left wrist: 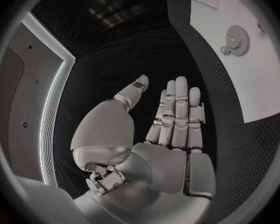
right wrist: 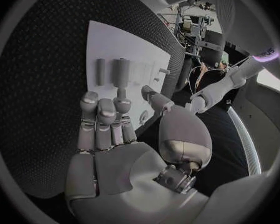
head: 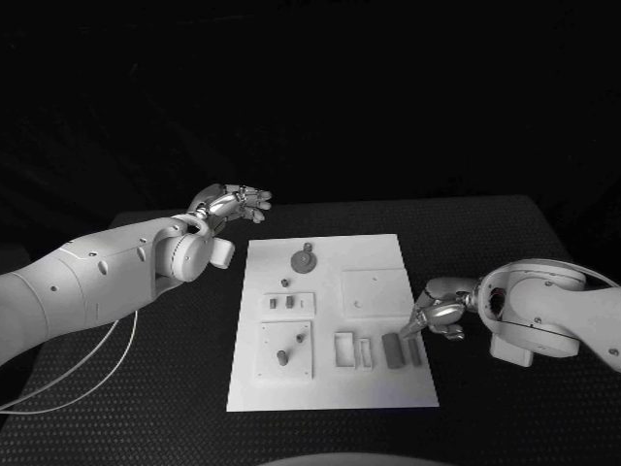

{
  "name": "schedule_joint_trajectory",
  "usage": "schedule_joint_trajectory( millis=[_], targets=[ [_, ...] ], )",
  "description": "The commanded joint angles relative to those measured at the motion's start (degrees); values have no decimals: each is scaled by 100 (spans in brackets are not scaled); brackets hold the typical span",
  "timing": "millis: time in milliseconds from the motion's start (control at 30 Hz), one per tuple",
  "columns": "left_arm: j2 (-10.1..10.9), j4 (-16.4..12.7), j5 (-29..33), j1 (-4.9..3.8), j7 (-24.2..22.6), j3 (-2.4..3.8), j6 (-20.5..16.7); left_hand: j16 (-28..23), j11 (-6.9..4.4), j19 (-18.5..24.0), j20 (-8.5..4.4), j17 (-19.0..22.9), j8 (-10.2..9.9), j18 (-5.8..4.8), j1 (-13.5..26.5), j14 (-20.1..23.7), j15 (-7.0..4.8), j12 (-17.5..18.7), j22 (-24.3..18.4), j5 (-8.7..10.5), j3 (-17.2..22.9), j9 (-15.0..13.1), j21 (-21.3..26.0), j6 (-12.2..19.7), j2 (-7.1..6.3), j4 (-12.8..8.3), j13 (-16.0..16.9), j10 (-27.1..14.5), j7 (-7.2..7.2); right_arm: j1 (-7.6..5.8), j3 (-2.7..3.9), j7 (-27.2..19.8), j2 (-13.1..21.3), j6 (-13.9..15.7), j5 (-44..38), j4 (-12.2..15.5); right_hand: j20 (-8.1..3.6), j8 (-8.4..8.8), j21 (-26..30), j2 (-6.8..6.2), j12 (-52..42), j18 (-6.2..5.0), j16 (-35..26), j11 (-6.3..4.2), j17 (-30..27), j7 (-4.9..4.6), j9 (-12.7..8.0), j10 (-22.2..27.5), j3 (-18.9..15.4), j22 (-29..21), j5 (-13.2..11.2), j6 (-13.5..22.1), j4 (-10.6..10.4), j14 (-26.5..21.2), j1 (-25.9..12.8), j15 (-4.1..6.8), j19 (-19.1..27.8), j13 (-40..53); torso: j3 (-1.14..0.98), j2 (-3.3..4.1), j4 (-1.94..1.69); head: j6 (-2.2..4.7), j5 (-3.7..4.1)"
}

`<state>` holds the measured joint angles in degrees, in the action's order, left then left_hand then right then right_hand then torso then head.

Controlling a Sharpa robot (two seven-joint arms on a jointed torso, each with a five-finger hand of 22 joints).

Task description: Assemble the parts on the task board

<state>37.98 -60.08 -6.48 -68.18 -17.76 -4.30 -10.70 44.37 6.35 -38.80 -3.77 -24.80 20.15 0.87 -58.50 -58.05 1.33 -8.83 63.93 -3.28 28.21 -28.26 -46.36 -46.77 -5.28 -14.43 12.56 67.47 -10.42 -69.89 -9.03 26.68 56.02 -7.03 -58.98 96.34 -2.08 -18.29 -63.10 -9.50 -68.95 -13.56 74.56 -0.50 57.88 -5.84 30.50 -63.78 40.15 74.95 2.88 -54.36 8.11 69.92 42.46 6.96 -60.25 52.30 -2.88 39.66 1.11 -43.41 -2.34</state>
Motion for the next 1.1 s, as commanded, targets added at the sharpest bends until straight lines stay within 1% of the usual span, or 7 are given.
schedule_joint_trajectory(
  millis=[33,133,400,500,533,800,1100],
  targets=[
    [-11,-11,34,9,-32,1,92,-34,7,2,-21,-7,22,80,47,-25,33,-5,7,-3,-6,8,27,37,23,22,-5,-48,13,4,-40,588,-1,-346,-47,-10,-20,14,-47,15,-30,-144,-2,9,16,-20,-10,0,-11,69,-9,-42,-80,13,-158,-50,23,18,10,-7,7,-12,15],
    [-9,-10,34,13,-31,0,93,-35,7,2,-21,-8,23,80,50,-24,34,-5,8,-3,-7,9,28,37,22,23,-5,-49,13,4,-86,629,-29,-337,-50,12,-31,11,-67,-5,-29,-144,0,-4,29,-6,-13,-6,5,63,-10,-89,-125,20,-319,-38,37,40,17,-6,6,-11,11],
    [-14,-14,34,14,-22,-1,109,-39,8,3,-21,-11,26,80,56,-23,34,-5,10,-3,-10,12,30,39,22,28,-6,-51,12,6,-157,626,-186,-171,-28,-33,-52,29,-97,-118,-22,-144,-1,-10,45,1,-23,-16,56,51,-9,-107,-171,29,-485,-32,44,67,14,11,3,-18,13],
    [-14,-22,34,14,-21,-1,116,-42,8,3,-20,-14,28,79,63,-22,35,-5,12,-3,-12,14,31,40,21,33,-6,-52,12,11,-225,592,-246,-120,-28,-44,-61,36,-109,-181,-18,-144,-1,-12,52,2,-26,-20,83,44,-9,-113,-188,34,-534,-30,42,79,15,9,-2,-35,7],
    [-9,-25,34,14,-21,-1,116,-42,8,3,-20,-14,29,79,64,-22,35,-5,12,-3,-13,15,32,41,21,33,-7,-53,12,15,-234,588,-265,-87,-28,-52,-63,37,-112,-193,-18,-144,-1,-12,54,3,-26,-22,93,42,-9,-113,-192,35,-542,-29,41,82,18,11,-7,-46,7],
    [0,-29,34,14,-21,-2,116,-46,9,5,-19,-18,32,79,67,-22,36,-5,14,-3,-14,17,35,42,19,36,-7,-55,12,84,-276,577,-444,-78,-93,-174,-74,42,-124,-246,-14,-144,-3,-14,60,4,-27,-26,137,34,-9,-120,-196,39,-549,-28,39,94,15,9,2,-66,-19],
    [0,-39,34,14,-19,-2,122,-48,9,6,-19,-19,33,79,68,-21,36,-5,15,-3,-14,19,36,43,19,38,-7,-55,12,228,-287,542,-702,-100,-52,-455,-80,47,-128,-240,-10,-144,-6,-14,63,4,-27,-22,168,31,-9,-115,-166,36,-514,-27,42,99,12,9,4,-84,-49]
  ],
)
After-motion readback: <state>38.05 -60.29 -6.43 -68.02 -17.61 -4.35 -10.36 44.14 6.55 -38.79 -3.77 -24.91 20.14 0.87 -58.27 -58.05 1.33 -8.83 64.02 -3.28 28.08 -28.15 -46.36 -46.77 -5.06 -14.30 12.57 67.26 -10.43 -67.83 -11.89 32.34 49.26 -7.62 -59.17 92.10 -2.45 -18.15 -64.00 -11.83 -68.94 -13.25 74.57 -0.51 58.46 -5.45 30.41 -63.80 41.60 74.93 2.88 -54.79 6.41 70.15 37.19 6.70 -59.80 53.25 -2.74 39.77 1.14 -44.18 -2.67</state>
